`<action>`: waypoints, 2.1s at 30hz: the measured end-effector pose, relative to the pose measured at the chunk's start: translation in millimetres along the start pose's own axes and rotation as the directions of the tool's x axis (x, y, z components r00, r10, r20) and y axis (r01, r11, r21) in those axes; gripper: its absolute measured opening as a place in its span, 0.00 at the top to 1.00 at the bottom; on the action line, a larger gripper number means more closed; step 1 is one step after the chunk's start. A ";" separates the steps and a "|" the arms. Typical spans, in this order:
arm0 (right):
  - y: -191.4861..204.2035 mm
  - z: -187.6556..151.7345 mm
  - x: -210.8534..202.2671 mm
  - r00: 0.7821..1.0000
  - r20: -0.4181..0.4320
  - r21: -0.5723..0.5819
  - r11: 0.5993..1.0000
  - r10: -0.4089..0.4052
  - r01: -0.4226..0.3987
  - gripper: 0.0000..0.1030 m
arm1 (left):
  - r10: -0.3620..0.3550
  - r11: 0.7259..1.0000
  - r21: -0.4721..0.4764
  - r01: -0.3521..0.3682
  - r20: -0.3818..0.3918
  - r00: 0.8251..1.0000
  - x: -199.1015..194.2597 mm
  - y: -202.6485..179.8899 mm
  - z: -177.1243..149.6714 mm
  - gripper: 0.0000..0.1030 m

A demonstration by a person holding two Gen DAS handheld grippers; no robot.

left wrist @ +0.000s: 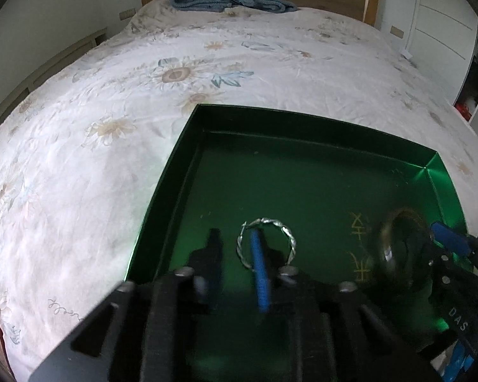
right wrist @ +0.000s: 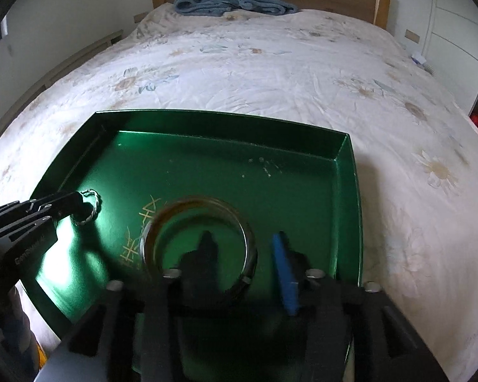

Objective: Organize jewelry
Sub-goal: 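Carry both pieces into the green tray and open both grippers, then move both grippers back over the remaining jewelry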

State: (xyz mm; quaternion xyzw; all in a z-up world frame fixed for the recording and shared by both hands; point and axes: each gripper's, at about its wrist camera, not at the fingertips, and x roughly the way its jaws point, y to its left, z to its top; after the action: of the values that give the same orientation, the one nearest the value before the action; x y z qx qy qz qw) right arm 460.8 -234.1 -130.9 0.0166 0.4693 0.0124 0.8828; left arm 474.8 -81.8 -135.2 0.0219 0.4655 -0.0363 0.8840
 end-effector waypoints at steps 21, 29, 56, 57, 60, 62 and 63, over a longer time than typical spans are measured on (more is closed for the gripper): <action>13.6 -54.3 -232.5 0.957 0.279 0.048 0.994 0.080 -0.097 0.43 | -0.055 0.997 -0.040 0.066 0.220 0.974 -215.4 62.4 -64.0 0.74; 23.4 -118.8 -318.3 0.931 0.345 0.017 0.991 0.120 -0.134 0.41 | -0.052 0.997 -0.045 0.067 0.275 0.960 -291.2 68.4 -112.3 0.64; -12.8 -230.0 -373.1 0.932 0.345 0.104 0.982 0.113 -0.158 0.38 | -0.006 1.000 -0.022 0.013 0.295 0.955 -346.1 125.6 -226.8 0.64; -13.7 -231.2 -369.9 0.934 0.338 0.110 0.981 0.114 -0.159 0.38 | -0.007 1.000 -0.022 0.015 0.294 0.956 -344.6 126.1 -227.5 0.64; -12.6 -234.7 -364.4 0.941 0.321 0.115 0.981 0.111 -0.155 0.38 | -0.024 0.999 -0.028 0.033 0.285 0.958 -339.2 126.6 -231.3 0.64; -12.1 -237.5 -362.7 0.943 0.314 0.117 0.981 0.112 -0.155 0.38 | -0.037 0.998 -0.032 0.048 0.279 0.960 -336.0 126.9 -235.0 0.64; -11.9 -238.7 -362.1 0.944 0.311 0.117 0.981 0.112 -0.155 0.38 | -0.039 0.998 -0.033 0.050 0.275 0.961 -334.6 126.5 -236.4 0.64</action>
State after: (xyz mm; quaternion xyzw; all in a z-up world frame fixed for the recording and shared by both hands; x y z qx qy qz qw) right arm 60.5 -255.4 35.0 0.1121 0.3261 0.0365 0.9380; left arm 102.6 76.1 7.6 -0.0116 0.3397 -0.0497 0.9392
